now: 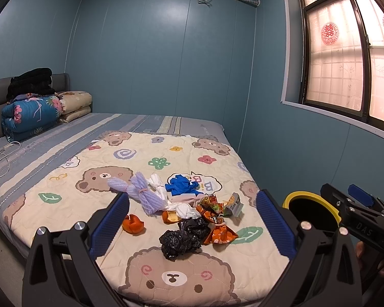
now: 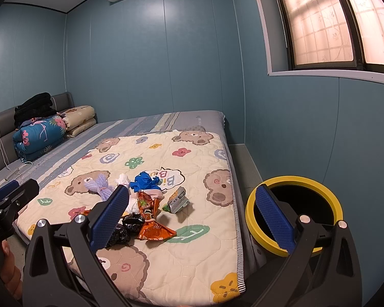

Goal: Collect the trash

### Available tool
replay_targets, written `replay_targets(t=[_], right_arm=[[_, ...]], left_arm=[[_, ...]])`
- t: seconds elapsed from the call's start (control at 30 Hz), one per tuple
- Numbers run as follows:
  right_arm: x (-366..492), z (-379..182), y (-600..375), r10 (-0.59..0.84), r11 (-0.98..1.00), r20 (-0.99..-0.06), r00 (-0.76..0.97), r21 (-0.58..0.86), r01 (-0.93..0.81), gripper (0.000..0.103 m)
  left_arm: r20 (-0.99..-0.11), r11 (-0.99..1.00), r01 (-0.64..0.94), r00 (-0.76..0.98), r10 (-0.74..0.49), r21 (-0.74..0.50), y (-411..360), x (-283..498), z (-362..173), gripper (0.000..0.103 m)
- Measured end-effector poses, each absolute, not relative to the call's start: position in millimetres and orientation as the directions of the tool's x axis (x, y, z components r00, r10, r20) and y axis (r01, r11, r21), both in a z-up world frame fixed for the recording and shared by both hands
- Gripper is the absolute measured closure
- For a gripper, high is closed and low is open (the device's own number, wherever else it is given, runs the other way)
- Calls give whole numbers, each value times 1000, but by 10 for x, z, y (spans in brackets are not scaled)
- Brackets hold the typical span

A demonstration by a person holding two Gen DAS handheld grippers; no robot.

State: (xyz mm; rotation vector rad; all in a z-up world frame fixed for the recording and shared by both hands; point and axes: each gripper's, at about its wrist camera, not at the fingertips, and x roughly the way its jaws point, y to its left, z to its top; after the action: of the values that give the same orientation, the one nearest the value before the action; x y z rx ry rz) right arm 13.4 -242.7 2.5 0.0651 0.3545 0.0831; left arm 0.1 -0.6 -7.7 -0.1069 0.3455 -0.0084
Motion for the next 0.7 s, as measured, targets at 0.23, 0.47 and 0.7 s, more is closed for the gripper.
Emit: replay_targets(t=[0.23, 0.47, 0.7], right_arm=[[136, 11, -2436, 95, 994, -346, 934, 80, -71, 8], [142, 11, -2435, 93, 994, -347, 933, 80, -70, 8], [147, -4, -2448, 94, 994, -349, 933, 81, -70, 8]], left_arm=[[-339, 994, -11, 941, -26, -106, -5, 2, -73, 7], [-339, 994, -10, 941, -26, -106, -3, 4, -70, 7], [-339, 994, -11, 940, -26, -106, 0, 5, -69, 7]])
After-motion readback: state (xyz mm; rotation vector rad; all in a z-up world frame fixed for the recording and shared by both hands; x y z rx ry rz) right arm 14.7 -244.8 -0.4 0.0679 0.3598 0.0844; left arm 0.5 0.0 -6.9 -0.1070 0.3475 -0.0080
